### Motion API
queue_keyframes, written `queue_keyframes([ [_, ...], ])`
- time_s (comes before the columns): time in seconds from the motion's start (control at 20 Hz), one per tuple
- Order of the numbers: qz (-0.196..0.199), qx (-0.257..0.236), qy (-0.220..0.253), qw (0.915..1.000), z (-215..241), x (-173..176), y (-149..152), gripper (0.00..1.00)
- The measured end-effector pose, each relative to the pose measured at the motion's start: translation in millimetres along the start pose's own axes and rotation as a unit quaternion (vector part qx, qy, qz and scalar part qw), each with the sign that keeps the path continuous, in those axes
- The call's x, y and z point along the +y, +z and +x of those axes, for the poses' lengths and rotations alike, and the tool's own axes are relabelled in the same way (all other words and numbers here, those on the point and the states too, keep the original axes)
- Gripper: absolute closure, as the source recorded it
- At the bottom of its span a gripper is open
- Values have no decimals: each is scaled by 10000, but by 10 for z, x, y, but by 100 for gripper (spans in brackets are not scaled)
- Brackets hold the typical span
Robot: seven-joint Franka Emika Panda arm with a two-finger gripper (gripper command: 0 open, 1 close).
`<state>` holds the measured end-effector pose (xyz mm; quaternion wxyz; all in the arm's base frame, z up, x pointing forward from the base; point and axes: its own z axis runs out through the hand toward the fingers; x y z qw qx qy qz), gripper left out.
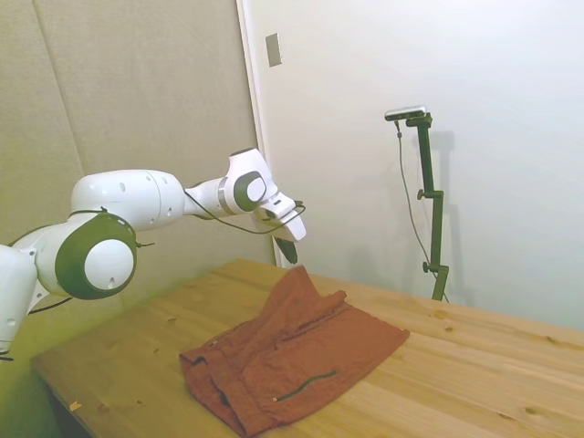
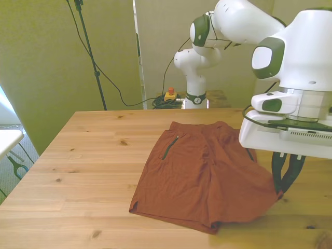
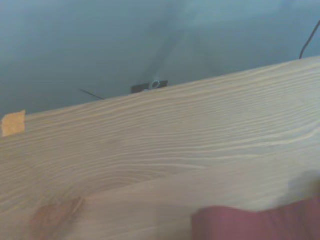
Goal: Unfold the shorts
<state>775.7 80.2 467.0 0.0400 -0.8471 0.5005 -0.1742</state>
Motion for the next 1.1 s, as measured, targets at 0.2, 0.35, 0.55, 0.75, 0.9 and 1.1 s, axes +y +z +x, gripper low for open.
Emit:
queue_keyframes([
  [0.2, -127, -45, -5, 9999, -16, 29, 5, 0],
  [0.35, -401, -146, 18, 9991, 53, 238, -2, 0],
  [0.55, -749, -360, -195, 9964, 248, 715, -238, 0],
  [0.75, -902, -762, -607, 9912, 278, 1202, -582, 0],
  [0.9, -906, -887, -888, 9879, 221, 1565, -888, 0],
  [1.1, -946, -1041, -1197, 9828, -2, 2066, -1189, 0],
])
